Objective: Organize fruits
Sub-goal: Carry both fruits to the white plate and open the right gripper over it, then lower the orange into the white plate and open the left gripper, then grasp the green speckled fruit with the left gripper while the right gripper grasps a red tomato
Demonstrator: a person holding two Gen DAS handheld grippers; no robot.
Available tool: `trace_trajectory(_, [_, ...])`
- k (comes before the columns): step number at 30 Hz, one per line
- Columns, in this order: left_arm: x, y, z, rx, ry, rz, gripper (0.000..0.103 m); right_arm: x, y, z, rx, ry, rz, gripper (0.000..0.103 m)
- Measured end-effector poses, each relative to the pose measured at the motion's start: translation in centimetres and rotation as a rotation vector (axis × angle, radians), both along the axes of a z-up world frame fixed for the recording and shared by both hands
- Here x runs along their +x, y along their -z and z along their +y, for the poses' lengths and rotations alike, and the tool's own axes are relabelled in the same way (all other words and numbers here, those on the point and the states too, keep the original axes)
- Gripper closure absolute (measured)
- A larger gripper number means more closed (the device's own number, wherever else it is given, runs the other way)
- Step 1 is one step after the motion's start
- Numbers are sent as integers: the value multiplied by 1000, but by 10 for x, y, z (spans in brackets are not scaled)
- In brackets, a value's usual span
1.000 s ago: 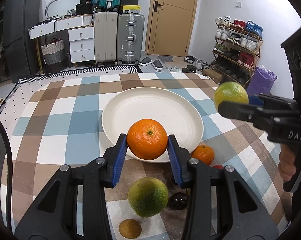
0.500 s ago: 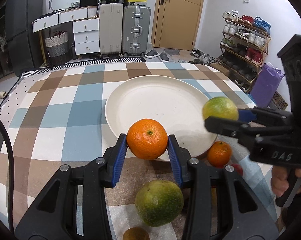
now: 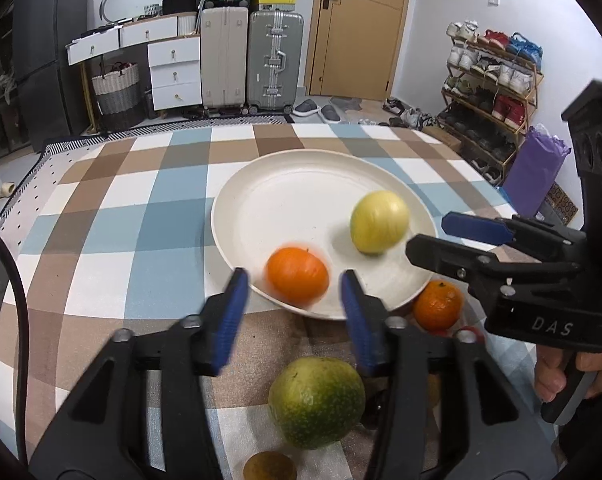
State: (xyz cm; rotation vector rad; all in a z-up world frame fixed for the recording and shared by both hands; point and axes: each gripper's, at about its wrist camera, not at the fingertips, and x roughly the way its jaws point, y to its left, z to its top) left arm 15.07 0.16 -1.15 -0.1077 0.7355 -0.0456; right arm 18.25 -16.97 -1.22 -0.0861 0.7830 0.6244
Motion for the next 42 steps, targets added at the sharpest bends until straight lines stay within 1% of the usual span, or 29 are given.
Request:
trace_trajectory(1, [-2, -1, 1, -3, -3, -7, 38, -1, -1, -2, -1, 3, -2, 41])
trace_trajectory(2, [-4, -3, 3, -7, -7, -16, 27, -3, -1, -4, -3, 5, -5, 37])
trace_trajectory(3, [-7, -5, 4, -10, -12, -26, 21, -6, -1, -6, -10, 12, -15, 32])
trace_trajectory(6, [-14, -9, 9, -18, -23, -35, 16, -14, -2, -12, -31, 24, -33, 20])
trace_trajectory(7, [-15, -9, 11, -21, -27, -33, 15, -16, -2, -15, -33, 25, -33, 19])
trace_trajectory(8, [-17, -9, 13, -27, -34, -31, 11, -17, -2, -17, -30, 24, -33, 15])
trace_trajectory(9, [-19, -10, 15, -31, -36, -32, 4, -20, -2, -19, -26, 20, -34, 11])
trace_trajectory(10, [-22, -11, 16, -34, -38, -39, 0, -21, -3, -21, -24, 21, -38, 8])
trace_trajectory(11, [-24, -13, 17, -35, -42, -49, 1, -22, -3, -23, -22, 26, -44, 0])
trace_trajectory(13, [-29, -16, 18, -35, -38, -62, 1, -24, -4, -27, -22, 34, -56, 0])
trace_trajectory(17, [-35, -15, 19, -26, -40, -54, 1, -24, -3, -35, 4, 35, -20, 0])
trace_trajectory(20, [-37, -14, 20, -37, -36, -46, 1, -27, 0, -38, 3, 26, 6, 0])
trace_trajectory(25, [-42, -17, 14, -3, -15, -36, 1, -39, 2, -38, -51, 30, -5, 0])
trace_trajectory(29, [-47, -18, 11, 9, -4, -28, 1, -45, 8, -36, -75, -2, 28, 0])
trace_trajectory(31, [-50, -18, 10, 5, 2, -28, 1, -48, 12, -35, -95, -3, 31, 0])
trace_trajectory(38, [-60, -6, 7, 11, 25, 19, 1, -51, 22, -36, -129, -3, 54, 0])
trace_trajectory(42, [-57, 2, 6, 10, 37, 70, 1, -55, 24, -41, -127, -7, 74, 0])
